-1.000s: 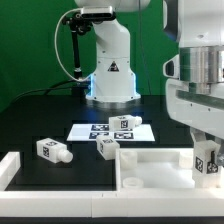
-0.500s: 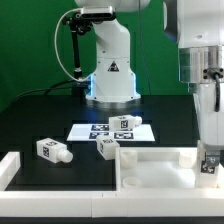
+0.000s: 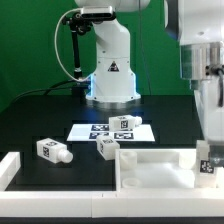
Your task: Assemble one leg
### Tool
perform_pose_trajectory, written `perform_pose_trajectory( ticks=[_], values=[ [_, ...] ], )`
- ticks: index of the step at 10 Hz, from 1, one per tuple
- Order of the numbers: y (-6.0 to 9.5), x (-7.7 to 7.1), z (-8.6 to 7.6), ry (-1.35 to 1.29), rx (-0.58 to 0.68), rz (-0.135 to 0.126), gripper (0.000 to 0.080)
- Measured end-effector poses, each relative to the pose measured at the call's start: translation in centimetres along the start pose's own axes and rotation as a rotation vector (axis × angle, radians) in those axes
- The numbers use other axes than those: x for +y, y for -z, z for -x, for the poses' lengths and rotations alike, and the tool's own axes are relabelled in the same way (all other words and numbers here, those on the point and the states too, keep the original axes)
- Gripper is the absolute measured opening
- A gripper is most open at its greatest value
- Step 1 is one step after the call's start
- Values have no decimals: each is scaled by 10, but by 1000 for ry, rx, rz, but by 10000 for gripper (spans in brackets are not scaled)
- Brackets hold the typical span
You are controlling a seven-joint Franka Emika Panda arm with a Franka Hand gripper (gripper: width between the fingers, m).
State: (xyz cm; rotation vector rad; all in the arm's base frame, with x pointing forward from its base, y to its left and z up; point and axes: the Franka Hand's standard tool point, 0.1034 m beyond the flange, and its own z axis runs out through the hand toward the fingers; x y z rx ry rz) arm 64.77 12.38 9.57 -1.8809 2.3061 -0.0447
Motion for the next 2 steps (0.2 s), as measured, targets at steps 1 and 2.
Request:
perform_pose_trajectory(
  ticks=[1, 2],
  values=[
    [7, -1, 3, 4, -7, -6, 631],
    [4, 1, 2, 5, -3, -3, 647]
  ],
)
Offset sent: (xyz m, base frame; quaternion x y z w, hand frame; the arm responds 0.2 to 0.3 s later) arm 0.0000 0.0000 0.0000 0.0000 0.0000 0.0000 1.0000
